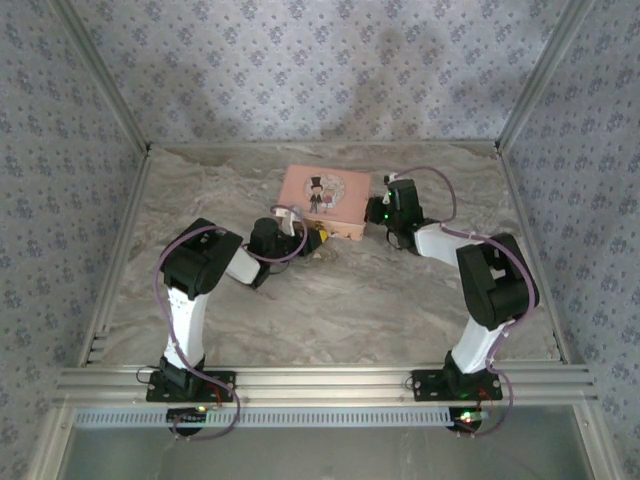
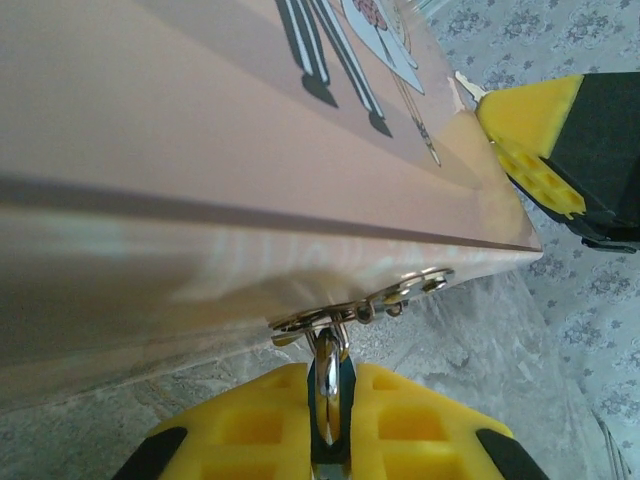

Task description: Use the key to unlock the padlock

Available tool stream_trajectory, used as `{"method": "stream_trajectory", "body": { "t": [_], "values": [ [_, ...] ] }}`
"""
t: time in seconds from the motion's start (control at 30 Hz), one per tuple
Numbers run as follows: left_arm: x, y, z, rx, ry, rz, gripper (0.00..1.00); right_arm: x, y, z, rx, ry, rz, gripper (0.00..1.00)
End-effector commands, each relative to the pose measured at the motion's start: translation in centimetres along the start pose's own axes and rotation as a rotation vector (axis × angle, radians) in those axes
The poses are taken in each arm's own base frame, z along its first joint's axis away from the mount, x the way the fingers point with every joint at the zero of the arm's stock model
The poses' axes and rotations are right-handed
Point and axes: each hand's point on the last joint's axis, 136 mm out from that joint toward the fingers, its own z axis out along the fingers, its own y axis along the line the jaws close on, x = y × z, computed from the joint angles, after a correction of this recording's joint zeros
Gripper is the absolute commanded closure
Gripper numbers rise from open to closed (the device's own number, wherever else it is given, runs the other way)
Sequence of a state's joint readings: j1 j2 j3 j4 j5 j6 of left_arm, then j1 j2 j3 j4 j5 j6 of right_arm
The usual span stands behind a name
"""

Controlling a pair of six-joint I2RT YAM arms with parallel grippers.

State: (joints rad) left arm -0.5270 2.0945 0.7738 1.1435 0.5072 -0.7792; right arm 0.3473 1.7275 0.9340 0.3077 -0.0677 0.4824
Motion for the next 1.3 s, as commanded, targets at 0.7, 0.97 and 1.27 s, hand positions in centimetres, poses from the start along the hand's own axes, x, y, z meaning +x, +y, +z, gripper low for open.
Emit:
{"method": "stream_trajectory", "body": {
  "t": [0.7,0.97,1.27],
  "values": [
    [-1.6,-5.4,0.5,0.012,0.064,-0.134,1.0,0.1,2.9,-13.0,-0.372,0.017,0.06,1.0],
    [-1.3,-5.5,0.8,-0.005,0.071,-0.17,1.0,2.1,0.8,-15.1,-0.335,0.017,0.107,1.0],
    [-1.4,-5.8,1.3,0.004,0.074,-0.208,1.0,3.1,-0.9,-15.2,-0.296,0.015,0.158,1.0]
  ]
}}
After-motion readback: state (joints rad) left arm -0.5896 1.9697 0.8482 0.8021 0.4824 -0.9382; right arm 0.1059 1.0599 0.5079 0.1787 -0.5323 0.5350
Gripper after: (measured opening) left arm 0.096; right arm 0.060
